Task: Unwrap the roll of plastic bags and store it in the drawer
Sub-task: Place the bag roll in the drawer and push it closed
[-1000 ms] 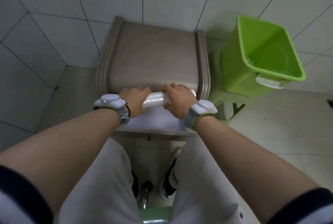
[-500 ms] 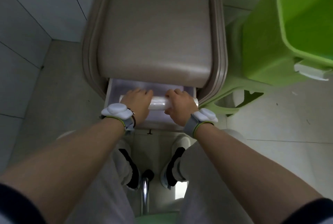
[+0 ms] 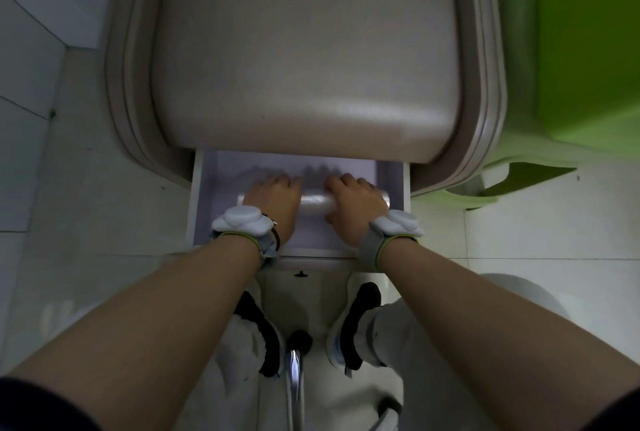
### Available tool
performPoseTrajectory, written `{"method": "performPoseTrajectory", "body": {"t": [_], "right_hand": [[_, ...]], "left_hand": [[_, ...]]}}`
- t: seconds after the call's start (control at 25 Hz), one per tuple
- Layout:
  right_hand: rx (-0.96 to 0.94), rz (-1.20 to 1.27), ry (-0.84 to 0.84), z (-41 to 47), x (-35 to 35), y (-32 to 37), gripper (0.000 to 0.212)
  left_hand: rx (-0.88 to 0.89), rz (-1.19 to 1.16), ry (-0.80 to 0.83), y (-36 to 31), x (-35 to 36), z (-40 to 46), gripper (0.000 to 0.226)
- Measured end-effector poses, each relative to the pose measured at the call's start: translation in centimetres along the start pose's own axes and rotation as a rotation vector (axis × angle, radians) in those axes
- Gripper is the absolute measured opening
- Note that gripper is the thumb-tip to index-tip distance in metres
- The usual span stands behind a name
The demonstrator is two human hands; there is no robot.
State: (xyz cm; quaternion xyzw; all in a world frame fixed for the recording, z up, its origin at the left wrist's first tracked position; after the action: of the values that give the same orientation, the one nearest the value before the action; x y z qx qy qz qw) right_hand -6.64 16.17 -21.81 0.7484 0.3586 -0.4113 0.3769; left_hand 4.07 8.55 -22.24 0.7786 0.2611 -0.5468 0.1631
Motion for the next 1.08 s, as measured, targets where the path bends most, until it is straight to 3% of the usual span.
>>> {"method": "performPoseTrajectory", "body": {"t": [0.24,0.48,0.6,0.84,0.96,1.08], "right_hand": [[0.020,-0.024,-0.056,0.7,2.6,-0.4,0.056],[0.050,0.052,0.017,0.0,1.9,0.0,0.055],[0.116,0.207,0.034,-0.9,0.5,0.8,0.063],[0.249,0.412,0.009,-6.0,-4.7,2.7,0.058],[0.369,0.622,0.007,-8.6,-5.8,3.0,0.059],[0.483,0.846,0.046,-11.6,-5.4,3.2,0.056]], "left_hand": [[-0.004,0.021,0.005,-0.2,2.3,0.3,0.041],[-0.066,-0.005,0.060,-0.2,1.3,-0.7,0.050],[-0.151,-0.109,0.119,-0.4,-0.6,-1.6,0.063],[-0.292,-0.300,0.101,-1.4,-5.9,-6.4,0.066],[-0.435,-0.506,0.138,-1.3,-6.1,-9.0,0.065],[-0.603,-0.689,0.072,-1.2,-6.1,-12.0,0.063]]}}
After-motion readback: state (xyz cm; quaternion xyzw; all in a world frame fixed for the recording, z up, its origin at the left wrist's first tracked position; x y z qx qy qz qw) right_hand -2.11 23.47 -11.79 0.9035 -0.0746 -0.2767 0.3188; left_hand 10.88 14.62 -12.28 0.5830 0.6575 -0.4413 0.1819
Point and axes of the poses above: each hand's wrist, its own z-axis towards the middle knuckle, its own x-axis out of the palm, y = z × x, the point moved 7 cm from there along z, towards the middle knuckle, and after that the axes turned 7 degrees about z, right-handed, at the moved point
